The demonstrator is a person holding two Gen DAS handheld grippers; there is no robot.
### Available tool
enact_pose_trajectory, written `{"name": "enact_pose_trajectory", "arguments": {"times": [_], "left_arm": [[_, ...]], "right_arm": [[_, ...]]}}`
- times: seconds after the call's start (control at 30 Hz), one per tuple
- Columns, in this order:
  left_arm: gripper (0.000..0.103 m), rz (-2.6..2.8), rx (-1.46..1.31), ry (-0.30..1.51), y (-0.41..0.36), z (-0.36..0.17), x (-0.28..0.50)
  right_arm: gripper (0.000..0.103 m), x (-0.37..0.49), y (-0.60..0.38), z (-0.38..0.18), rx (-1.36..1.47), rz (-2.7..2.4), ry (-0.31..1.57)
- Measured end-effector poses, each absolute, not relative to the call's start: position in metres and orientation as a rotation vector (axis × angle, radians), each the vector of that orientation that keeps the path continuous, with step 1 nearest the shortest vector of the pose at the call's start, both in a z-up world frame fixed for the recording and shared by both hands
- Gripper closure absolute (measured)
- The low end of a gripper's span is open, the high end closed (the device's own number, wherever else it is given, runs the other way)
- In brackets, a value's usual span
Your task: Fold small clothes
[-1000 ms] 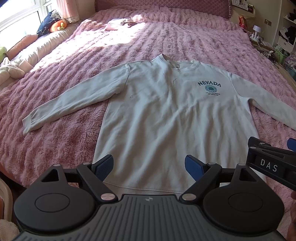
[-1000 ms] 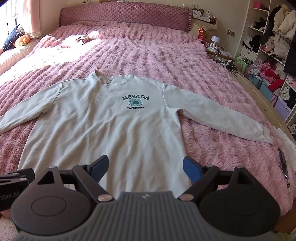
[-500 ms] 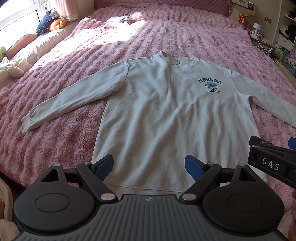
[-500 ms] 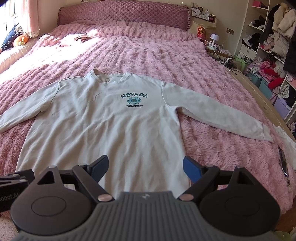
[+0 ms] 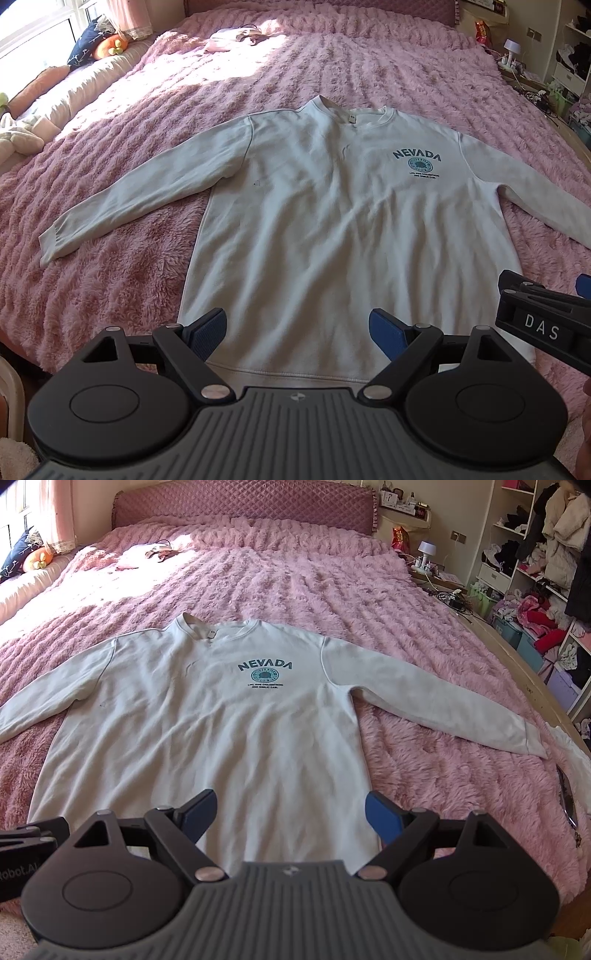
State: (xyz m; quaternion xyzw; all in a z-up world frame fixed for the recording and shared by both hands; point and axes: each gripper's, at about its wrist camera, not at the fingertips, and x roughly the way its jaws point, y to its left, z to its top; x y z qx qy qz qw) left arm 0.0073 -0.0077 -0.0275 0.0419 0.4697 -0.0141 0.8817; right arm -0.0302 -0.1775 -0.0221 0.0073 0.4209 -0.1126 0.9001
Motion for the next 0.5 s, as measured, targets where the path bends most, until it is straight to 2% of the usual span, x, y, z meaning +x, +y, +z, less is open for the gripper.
{"name": "enact_pose_trajectory", "arguments": {"times": [0.5], "left_arm": [[0.002, -0.060, 0.102, 1.012, -0.027, -0.041, 0.031]], "right_arm": [[0.020, -0.019, -0.220, -0.038, 0.064, -0.347, 0.879]]}}
